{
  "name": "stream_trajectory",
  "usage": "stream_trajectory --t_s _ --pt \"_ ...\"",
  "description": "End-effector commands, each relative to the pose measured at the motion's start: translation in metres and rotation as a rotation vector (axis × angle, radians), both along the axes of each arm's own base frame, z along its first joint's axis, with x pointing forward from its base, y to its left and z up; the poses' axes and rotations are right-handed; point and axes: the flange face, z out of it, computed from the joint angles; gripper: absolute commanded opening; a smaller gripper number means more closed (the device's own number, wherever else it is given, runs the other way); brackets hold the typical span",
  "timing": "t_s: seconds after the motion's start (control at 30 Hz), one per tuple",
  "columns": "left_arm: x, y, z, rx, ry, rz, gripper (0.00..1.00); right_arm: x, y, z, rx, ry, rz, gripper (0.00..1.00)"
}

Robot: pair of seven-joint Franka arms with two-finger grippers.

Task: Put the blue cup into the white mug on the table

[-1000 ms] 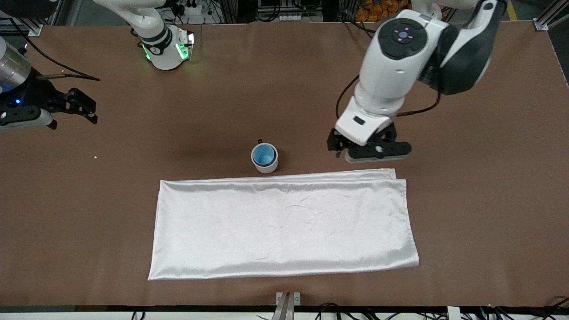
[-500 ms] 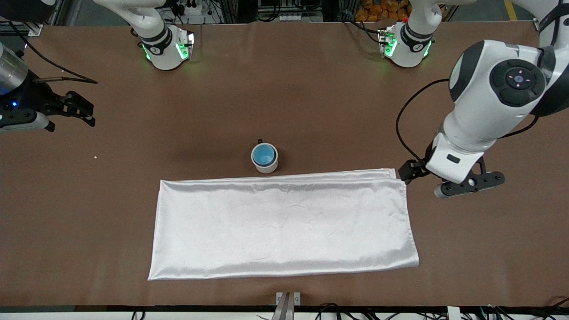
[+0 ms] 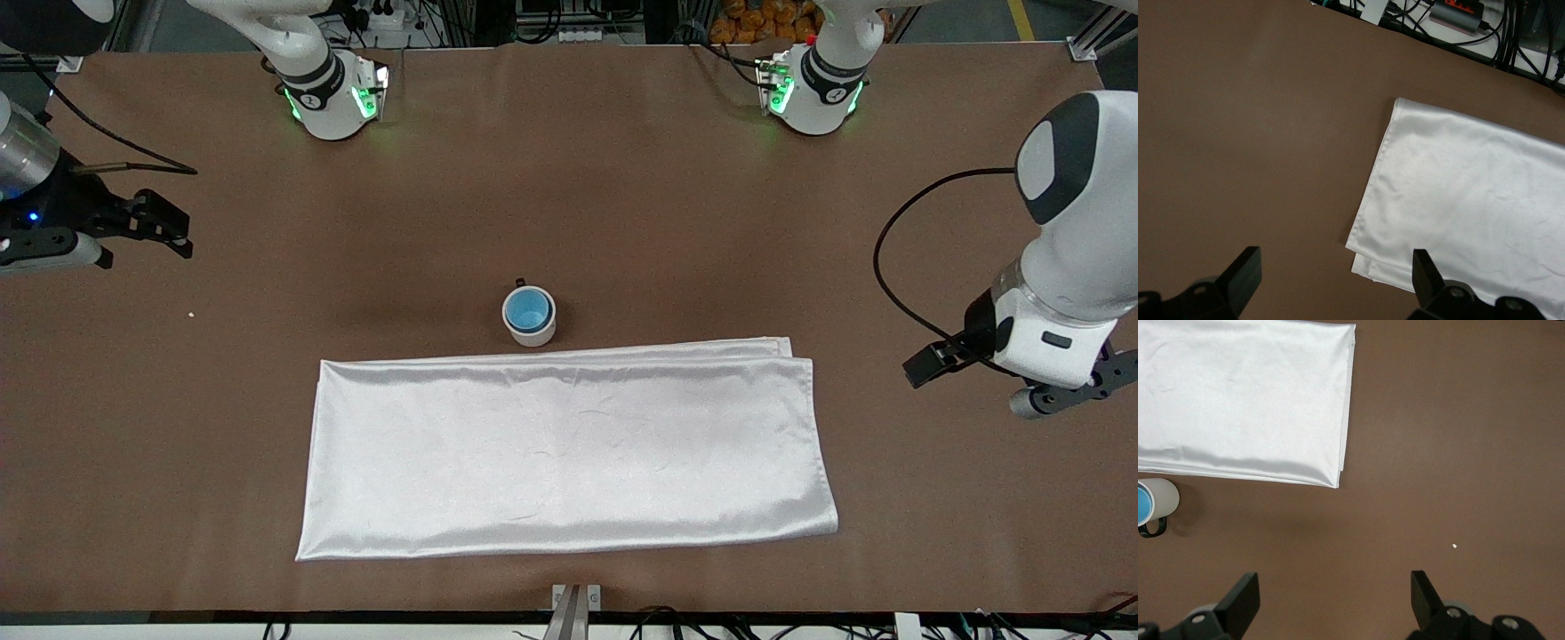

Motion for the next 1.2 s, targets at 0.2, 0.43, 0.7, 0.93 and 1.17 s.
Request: stream_trajectory --t_s 0.2,0.43,0.7,0.93,1.17 --pt "-0.024 0.006 0.014 -0.029 0.031 -0.014 1.00 0.005 0.004 0.001 0.048 0.001 0.001 1.00" --pt "-0.029 0.010 0.018 -0.020 0.048 -0.083 1.00 0.004 0.007 0.005 0.046 0.000 0.008 1.00" --pt "-0.031 0.017 0.023 -0.007 0.047 -0.190 1.00 0.004 0.009 0.004 0.046 0.001 0.011 1.00" --pt "-0.036 0.017 0.027 0.009 0.071 -0.301 1.00 0.004 0.011 0.004 0.041 0.001 0.016 1.00" --pt "-0.041 0.015 0.031 0.011 0.093 -0.305 1.00 0.004 0.014 0.004 0.034 0.001 0.022 1.00"
